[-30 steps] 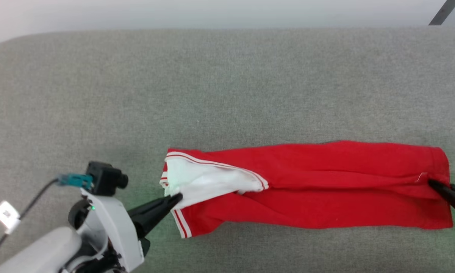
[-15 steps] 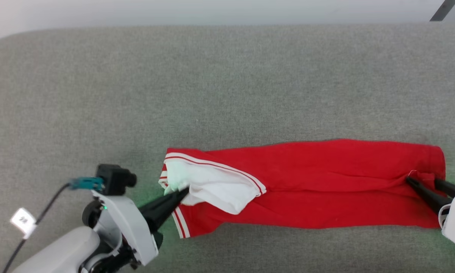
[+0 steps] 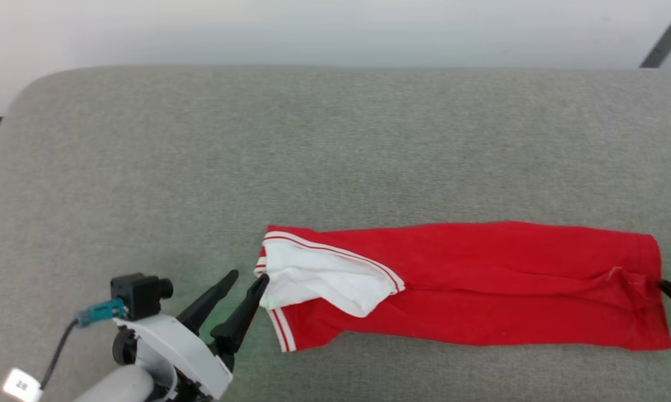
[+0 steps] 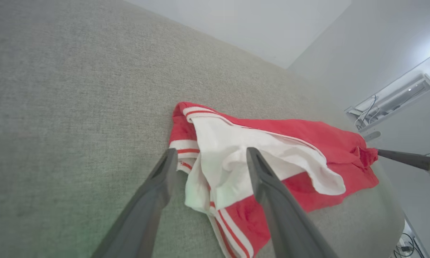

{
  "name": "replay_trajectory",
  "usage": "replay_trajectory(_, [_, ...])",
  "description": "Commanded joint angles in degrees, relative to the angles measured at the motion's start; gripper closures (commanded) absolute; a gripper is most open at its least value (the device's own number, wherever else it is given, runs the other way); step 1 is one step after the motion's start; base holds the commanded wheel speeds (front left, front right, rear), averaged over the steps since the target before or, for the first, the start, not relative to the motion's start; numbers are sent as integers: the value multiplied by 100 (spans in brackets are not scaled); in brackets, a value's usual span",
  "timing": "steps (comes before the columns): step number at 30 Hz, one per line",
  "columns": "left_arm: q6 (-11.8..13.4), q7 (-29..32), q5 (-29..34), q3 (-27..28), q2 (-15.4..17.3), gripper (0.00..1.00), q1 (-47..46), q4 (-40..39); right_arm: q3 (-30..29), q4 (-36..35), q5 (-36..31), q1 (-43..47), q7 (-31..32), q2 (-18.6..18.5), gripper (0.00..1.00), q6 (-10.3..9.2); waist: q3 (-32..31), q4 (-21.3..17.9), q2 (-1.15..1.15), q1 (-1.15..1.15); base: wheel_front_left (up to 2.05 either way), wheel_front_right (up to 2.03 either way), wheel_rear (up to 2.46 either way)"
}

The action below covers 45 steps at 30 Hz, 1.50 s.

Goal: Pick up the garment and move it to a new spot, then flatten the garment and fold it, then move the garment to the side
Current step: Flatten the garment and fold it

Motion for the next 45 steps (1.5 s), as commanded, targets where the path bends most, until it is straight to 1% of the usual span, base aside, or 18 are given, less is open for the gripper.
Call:
replay_trajectory(1, [53,-34,83,86,-112,0,89,54,-85,62,58,102,55,-27,0,-2,-22,145,0,0,0,0,0])
replay_trajectory(3, [115,-71,239,265,-260,0,198,185,-166,185,104,178,171,-20,0,-2,-17,238,0,0,0,0,0])
replay_trajectory(6, [242,-79,813,845,-572,0,320,232,-274,327,113,173,249,13,0,-2,-7,357,0,0,0,0,0])
replay_trajectory(9, [326,-65,1596,1547,-893,0,584,159,-265,410,116,85,443,94,0,-2,-5,433,0,0,0,0,0])
replay_trajectory(13, [323,-66,2803,2493,-1320,0,891,-101,-199,513,6,-94,805,200,0,-2,2,495,0,0,0,0,0])
replay_trajectory(16, [211,-66,3570,3028,-1642,0,1100,-294,-182,686,-81,-227,1150,319,0,-2,14,522,0,0,0,0,0])
replay_trajectory(18, [116,-66,3921,3289,-1841,0,1201,-354,-166,845,-176,-314,1431,418,0,-2,30,530,0,0,0,0,0])
replay_trajectory(20, [34,-67,4303,3448,-1951,0,1250,-328,-165,1018,-297,-403,1677,545,0,-3,59,525,0,0,0,0,0])
replay_trajectory(22, [-39,-67,4490,3617,-2151,0,1269,-285,-167,1138,-419,-515,1837,720,0,-3,100,517,0,0,0,0,0])
replay_trajectory(23, [-39,-67,4490,3617,-2151,0,1269,-285,-167,1138,-419,-515,1837,720,0,-3,100,517,0,0,0,0,0])
replay_trajectory(25, [-99,-67,4719,3753,-2264,0,1282,-170,-194,1256,-518,-613,1931,915,0,-2,153,500,0,0,0,0,0])
replay_trajectory(26, [-140,-67,4737,3821,-2381,0,1272,-134,-183,1298,-579,-653,1971,1025,12,-2,180,492,0,0,0,0,0])
replay_trajectory(27, [-179,-67,4823,3874,-2425,0,1267,-74,-177,1316,-632,-705,1997,1113,61,0,212,478,0,0,0,0,0])
replay_trajectory(28, [-213,-67,4924,3918,-2450,0,1251,-30,-177,1326,-679,-738,2006,1191,97,1,244,461,0,0,0,0,0])
replay_trajectory(29, [-232,-67,4950,3975,-2523,0,1234,-7,-176,1341,-710,-772,2028,1257,100,1,266,445,0,0,0,0,0])
replay_trajectory(32, [-302,-67,5103,4120,-2607,0,1227,31,-287,1351,-747,-839,1968,1302,100,1,319,390,0,0,0,0,0])
replay_trajectory(38, [-349,-67,5365,4429,-2650,0,1297,6,-921,1526,-859,-927,1622,955,100,-26,380,209,0,0,0,0,0])
replay_trajectory(45, [-359,-67,5534,4713,-2692,0,1386,-50,-1866,1846,-849,-854,1186,550,100,-5,420,-40,0,0,0,0,0])
